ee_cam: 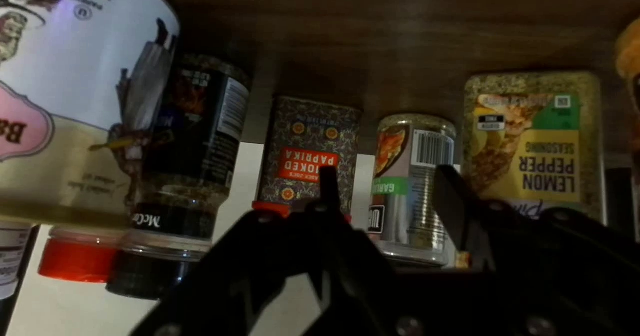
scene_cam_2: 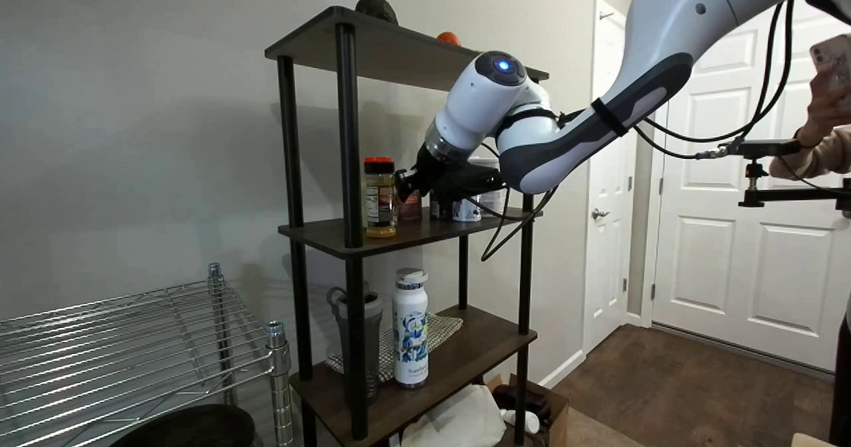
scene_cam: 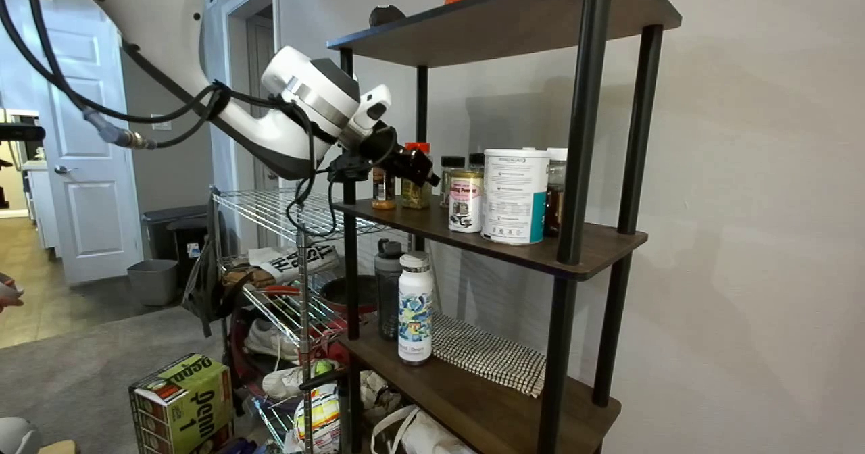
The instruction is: Push the bottles aside, then move the small container to the top shelf
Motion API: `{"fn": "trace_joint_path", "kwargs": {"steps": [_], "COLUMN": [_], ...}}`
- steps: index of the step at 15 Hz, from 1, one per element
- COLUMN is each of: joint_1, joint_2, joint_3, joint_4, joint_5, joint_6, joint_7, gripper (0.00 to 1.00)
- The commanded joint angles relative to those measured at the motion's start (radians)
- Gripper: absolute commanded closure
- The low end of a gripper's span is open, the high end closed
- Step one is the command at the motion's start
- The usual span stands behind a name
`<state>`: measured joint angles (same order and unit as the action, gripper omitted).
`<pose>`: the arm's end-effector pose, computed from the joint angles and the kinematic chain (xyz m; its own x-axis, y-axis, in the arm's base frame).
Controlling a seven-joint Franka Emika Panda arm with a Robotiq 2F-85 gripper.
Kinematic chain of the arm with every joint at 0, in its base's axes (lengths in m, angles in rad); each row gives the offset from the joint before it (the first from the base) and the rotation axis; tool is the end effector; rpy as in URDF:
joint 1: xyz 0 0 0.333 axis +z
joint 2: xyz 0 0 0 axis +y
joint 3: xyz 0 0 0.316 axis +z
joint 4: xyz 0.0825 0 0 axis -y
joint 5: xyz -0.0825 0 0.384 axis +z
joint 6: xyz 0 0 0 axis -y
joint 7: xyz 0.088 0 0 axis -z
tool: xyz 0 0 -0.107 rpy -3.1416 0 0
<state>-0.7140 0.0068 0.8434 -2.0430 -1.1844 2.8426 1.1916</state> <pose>0.5749 0.1230 0.5048 0.5517 0.0449 0.8328 -0.1131 -0.9853 0.1281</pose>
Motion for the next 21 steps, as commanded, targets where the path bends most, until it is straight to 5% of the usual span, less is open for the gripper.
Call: {"fn": "trace_joint_path", "kwargs": {"steps": [1, 5, 17, 18, 21], "joint_1": [0.009, 0.016, 0.082, 0.268, 0.461], "joint_2": [0.012, 0.027, 0.140, 0.123, 0.136], "joint_3": [0.009, 0.020, 0.043, -0.159, -0.362], "joint_4": [0.028, 0.060, 0.201, 0.210, 0.247], "joint_5": [0.008, 0.015, 0.022, 0.065, 0.132], "joint_6": [-0.034, -0.101, -0.300, -0.282, -0.284], "joint_7": [0.034, 0.045, 0.030, 0.009, -0.014], "gripper": [0.17, 0.00, 0.00, 0.00, 0.00]}}
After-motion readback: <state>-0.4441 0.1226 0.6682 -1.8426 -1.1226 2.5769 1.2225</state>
